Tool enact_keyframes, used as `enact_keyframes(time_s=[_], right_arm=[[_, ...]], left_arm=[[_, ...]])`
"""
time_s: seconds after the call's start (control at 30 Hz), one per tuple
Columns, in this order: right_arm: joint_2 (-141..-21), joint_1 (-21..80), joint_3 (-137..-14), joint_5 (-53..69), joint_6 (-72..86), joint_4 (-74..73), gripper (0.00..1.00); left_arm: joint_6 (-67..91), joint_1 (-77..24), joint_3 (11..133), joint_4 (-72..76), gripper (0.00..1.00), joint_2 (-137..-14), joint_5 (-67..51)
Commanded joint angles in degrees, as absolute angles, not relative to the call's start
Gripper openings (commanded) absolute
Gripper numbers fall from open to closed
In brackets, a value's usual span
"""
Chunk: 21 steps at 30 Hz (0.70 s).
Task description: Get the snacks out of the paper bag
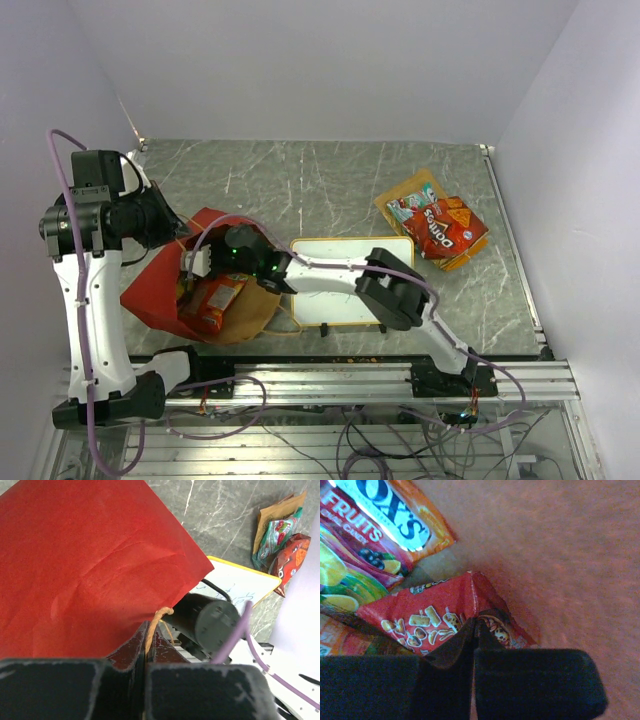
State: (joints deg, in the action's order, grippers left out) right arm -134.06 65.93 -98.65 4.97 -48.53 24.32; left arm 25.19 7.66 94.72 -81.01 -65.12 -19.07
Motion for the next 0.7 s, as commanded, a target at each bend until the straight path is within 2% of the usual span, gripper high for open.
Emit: enact_keyframes(time_s=[0.0, 0.2, 0.43, 0.67], right_arm=[[-125.54, 65.77, -93.87, 9.5, -43.71, 26.64, 0.0], [-118.64, 65.9, -85.32, 14.54, -41.81, 26.66, 0.0], [-111.88, 66.05, -77.36, 17.91, -39.06, 28.43, 0.0], [-106.36, 66.06, -74.57, 17.24, -32.8, 27.4, 0.0]], left_arm=[[27.79, 7.33, 92.24, -76.67, 0.07, -63.14, -19.19], [32.74, 7.32, 89.33, -71.65, 0.07, -61.54, -21.76], [33.34, 7.36, 91.31, -72.19, 0.07, -62.11, -21.78], [35.26, 7.32, 88.92, -70.24, 0.07, -60.95, -23.72]])
